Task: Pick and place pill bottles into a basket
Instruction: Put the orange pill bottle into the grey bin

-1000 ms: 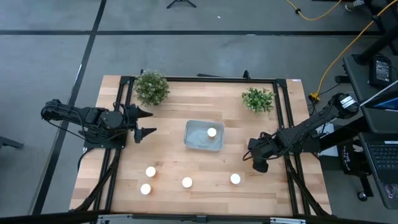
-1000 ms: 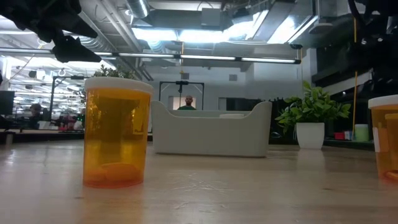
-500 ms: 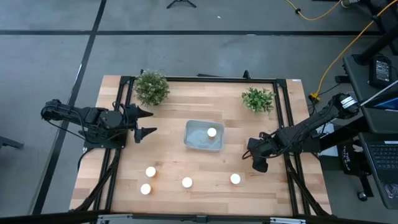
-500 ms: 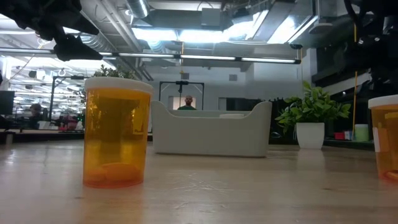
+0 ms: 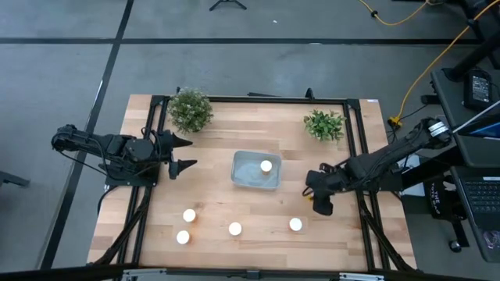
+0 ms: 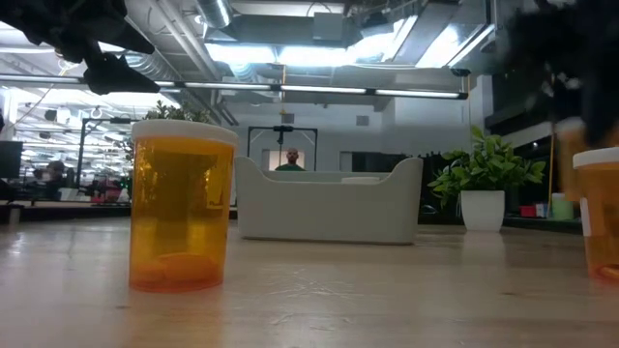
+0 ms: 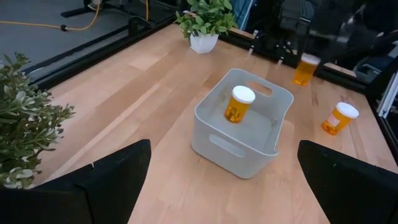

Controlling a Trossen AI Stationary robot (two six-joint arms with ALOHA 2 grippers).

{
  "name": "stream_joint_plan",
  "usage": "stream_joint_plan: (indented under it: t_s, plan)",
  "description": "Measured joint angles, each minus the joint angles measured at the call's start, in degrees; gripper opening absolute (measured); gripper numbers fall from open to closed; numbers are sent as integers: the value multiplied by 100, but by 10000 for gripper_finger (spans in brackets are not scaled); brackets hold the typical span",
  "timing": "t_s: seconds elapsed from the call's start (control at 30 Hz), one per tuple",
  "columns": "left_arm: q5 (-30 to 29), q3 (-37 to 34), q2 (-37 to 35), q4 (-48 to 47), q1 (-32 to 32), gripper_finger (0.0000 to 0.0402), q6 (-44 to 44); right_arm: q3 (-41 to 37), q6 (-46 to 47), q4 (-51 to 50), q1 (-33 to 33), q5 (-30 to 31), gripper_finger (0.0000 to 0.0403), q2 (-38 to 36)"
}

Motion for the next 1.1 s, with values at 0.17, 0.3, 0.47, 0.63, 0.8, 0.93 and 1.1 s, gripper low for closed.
stream_joint_plan:
  t_s: [0.17,0.3,0.47,0.63,0.8,0.93,1.1]
  plan:
    - [-16,0,0,300,-1,400,41,1307,-960,-685,-788,32,198,34]
    - [-38,0,0,628,-2,400,398,2785,-2068,-1243,-1473,39,199,431]
    - [-243,0,0,605,-2,400,540,4823,-3550,-1943,-2115,43,201,1640]
    - [-310,0,0,605,0,400,540,6666,-4688,-2368,-2475,-113,201,3080]
    - [-313,0,0,603,-1,400,553,7830,-5289,-2844,-2639,-318,198,4206]
    - [-315,0,0,603,0,400,634,8034,-5541,-3033,-2645,-455,201,4757]
    - [-313,0,0,603,0,400,668,7706,-5734,-2959,-2639,-489,199,5142]
